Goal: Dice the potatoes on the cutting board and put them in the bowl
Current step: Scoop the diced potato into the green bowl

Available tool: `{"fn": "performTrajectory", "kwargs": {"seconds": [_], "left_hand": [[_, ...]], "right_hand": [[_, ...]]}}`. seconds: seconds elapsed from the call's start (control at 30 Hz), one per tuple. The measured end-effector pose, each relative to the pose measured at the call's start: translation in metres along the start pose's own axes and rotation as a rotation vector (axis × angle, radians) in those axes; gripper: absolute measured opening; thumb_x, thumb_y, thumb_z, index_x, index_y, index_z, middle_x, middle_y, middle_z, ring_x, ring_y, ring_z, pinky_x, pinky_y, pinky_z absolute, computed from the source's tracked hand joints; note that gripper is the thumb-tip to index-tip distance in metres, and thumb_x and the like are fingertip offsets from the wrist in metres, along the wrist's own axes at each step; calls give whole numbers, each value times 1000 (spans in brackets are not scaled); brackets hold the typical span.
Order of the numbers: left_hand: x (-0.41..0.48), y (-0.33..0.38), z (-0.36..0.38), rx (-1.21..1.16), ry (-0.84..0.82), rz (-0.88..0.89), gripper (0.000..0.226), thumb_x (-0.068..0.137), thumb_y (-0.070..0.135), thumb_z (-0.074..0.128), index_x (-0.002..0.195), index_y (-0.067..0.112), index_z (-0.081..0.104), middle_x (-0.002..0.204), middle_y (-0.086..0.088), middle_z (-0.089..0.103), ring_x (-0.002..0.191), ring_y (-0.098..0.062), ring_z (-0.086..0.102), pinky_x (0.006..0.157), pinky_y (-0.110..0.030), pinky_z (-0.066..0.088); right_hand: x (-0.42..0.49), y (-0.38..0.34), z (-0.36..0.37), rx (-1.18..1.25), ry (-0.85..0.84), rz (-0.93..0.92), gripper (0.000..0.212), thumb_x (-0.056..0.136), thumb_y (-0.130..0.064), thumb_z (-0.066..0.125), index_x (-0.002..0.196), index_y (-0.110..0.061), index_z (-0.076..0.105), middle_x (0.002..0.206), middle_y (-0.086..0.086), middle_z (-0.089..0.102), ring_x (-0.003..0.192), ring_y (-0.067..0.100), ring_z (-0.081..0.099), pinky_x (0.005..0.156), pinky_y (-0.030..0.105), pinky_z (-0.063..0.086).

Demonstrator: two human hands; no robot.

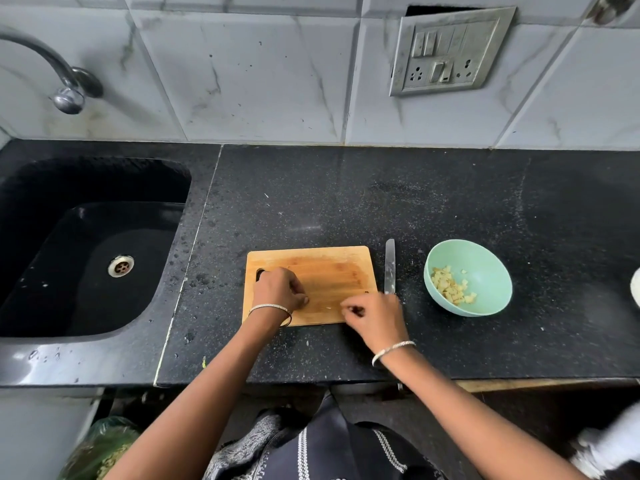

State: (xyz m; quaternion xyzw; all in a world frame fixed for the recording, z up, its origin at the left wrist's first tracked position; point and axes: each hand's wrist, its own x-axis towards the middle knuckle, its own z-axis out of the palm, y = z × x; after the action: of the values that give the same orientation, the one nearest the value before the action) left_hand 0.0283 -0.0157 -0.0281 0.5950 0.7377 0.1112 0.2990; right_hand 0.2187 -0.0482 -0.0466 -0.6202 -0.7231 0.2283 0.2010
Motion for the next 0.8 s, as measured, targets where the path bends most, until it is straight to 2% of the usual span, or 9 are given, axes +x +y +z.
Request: {"fn": "performTrajectory", "kwargs": {"seconds": [0.07, 0.17, 0.23, 0.3, 0.4, 0.5, 0.63, 0.7, 0.8], "left_hand": [[0, 2, 1, 25, 7, 14, 10, 75, 19, 79, 82, 16, 74, 82, -1, 71, 75, -15, 56, 66, -23, 39], [2, 3, 4, 73, 25, 41, 3, 78, 15, 75, 81, 16, 75, 84, -3, 73, 81, -18, 62, 70, -26, 45], [4, 5, 4, 107, 6, 62, 4, 80, 13, 72, 81, 15, 76, 85, -3, 73, 85, -21, 66, 73, -29, 50], [7, 7, 3, 145, -16, 69, 6, 81, 12, 70, 82, 12, 76, 85, -5, 73, 84, -23, 67, 75, -31, 54], [10, 9, 4, 175, -33, 72, 11, 82, 12, 64, 82, 7, 74, 83, -10, 73, 80, -26, 68, 75, -36, 57], [11, 9, 7, 199, -32, 92, 12, 83, 12, 61, 83, 6, 72, 86, -12, 72, 82, -27, 67, 75, -35, 56], [12, 7, 5, 205, -54, 64, 7, 76, 15, 78, 82, 11, 75, 86, -8, 74, 84, -24, 68, 78, -32, 55], [15, 7, 3, 201, -82, 45, 12, 73, 18, 81, 82, 12, 75, 86, -7, 74, 83, -23, 69, 79, -33, 56], [18, 7, -2, 187, -122, 46, 13, 72, 18, 82, 82, 12, 76, 84, -6, 74, 81, -22, 69, 79, -34, 57]], "right_hand": [[7, -5, -14, 427, 58, 282, 12, 75, -16, 83, 87, -18, 80, 84, -7, 76, 77, 7, 71, 77, 16, 54], [11, -7, -28, 1186, -4, 633, 18, 74, 5, 78, 91, 6, 74, 96, 20, 73, 89, 31, 72, 77, 30, 60], [14, -9, -32, 1404, -10, 781, 20, 78, 10, 72, 97, 14, 67, 100, 27, 69, 91, 35, 69, 68, 28, 60], [15, -11, -32, 1478, -14, 862, 11, 83, 10, 63, 93, 11, 65, 92, 24, 66, 85, 30, 66, 58, 25, 58], [16, -13, -29, 1452, -23, 902, 9, 84, 7, 55, 82, 3, 63, 77, 17, 60, 68, 23, 60, 51, 21, 54], [17, -14, -27, 1364, -82, 883, 11, 82, 1, 58, 91, -1, 65, 70, 12, 60, 57, 17, 58, 52, 22, 46], [15, -13, -26, 1255, -146, 810, 9, 80, 2, 69, 87, 0, 64, 68, 10, 60, 56, 15, 59, 51, 21, 46], [13, -11, -24, 1016, -162, 689, 14, 76, 4, 76, 77, -2, 63, 66, 8, 62, 54, 13, 58, 49, 20, 46], [12, -9, -19, 462, -102, 532, 17, 69, -6, 85, 70, -8, 69, 62, -1, 67, 53, 13, 61, 50, 21, 49]]}}
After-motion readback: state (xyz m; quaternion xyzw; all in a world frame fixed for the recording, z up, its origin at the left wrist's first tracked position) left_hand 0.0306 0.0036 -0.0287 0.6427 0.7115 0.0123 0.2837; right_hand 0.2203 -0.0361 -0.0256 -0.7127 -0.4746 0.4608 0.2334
